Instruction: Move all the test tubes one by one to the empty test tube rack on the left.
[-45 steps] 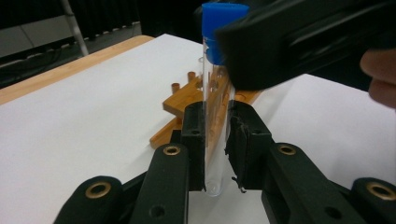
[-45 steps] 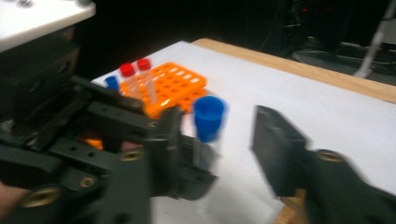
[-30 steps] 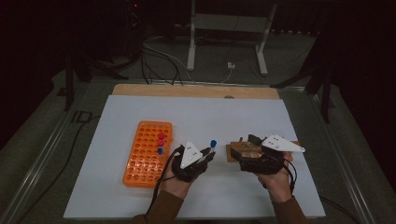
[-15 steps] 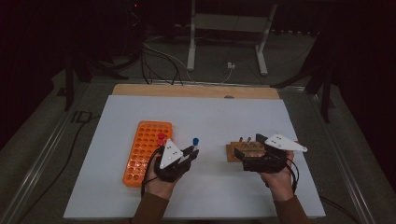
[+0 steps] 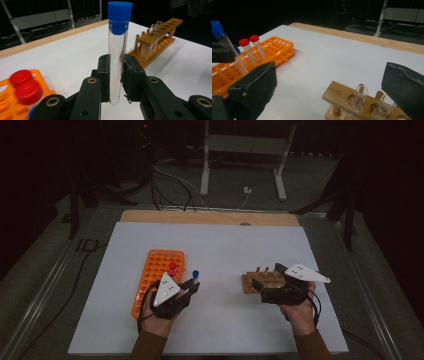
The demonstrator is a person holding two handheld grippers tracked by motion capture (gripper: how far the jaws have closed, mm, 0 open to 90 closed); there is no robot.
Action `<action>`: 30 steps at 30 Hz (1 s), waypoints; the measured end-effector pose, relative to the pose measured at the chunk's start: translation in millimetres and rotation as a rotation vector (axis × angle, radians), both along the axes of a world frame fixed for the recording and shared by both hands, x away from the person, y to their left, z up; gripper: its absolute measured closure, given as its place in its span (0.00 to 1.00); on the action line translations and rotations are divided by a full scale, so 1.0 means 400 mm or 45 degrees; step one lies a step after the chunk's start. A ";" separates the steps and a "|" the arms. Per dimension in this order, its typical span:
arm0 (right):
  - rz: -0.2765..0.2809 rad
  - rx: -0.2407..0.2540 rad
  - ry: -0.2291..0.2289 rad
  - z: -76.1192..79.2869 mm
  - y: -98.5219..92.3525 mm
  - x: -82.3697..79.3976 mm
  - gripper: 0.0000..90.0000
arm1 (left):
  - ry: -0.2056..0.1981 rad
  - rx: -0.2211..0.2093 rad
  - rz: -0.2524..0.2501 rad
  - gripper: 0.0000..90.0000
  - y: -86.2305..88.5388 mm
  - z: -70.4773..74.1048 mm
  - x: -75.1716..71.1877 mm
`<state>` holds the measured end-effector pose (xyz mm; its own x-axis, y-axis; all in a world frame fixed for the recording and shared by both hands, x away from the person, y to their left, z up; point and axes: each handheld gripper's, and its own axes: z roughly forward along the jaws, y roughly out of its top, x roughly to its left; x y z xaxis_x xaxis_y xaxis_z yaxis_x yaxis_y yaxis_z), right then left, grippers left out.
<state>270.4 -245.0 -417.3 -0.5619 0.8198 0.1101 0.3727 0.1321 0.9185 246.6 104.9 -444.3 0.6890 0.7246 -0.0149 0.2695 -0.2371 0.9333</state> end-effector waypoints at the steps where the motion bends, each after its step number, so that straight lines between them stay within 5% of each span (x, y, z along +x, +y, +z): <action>1: -0.001 0.000 0.002 -0.001 0.000 0.000 0.00 | -0.002 0.000 0.005 0.86 0.007 0.001 0.000; 20: 0.001 0.001 -0.006 -0.001 -0.001 -0.002 0.00 | 0.027 0.060 0.105 0.86 0.120 -0.033 -0.026; 30: 0.010 -0.003 -0.005 -0.001 0.002 -0.003 0.00 | 0.052 0.118 0.134 0.86 0.129 -0.063 -0.016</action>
<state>269.2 -244.4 -417.8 -0.5685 0.8159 0.1056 0.3677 0.1371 0.9198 240.4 156.5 -469.5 0.6094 0.7923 0.0289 0.3349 -0.2903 0.8964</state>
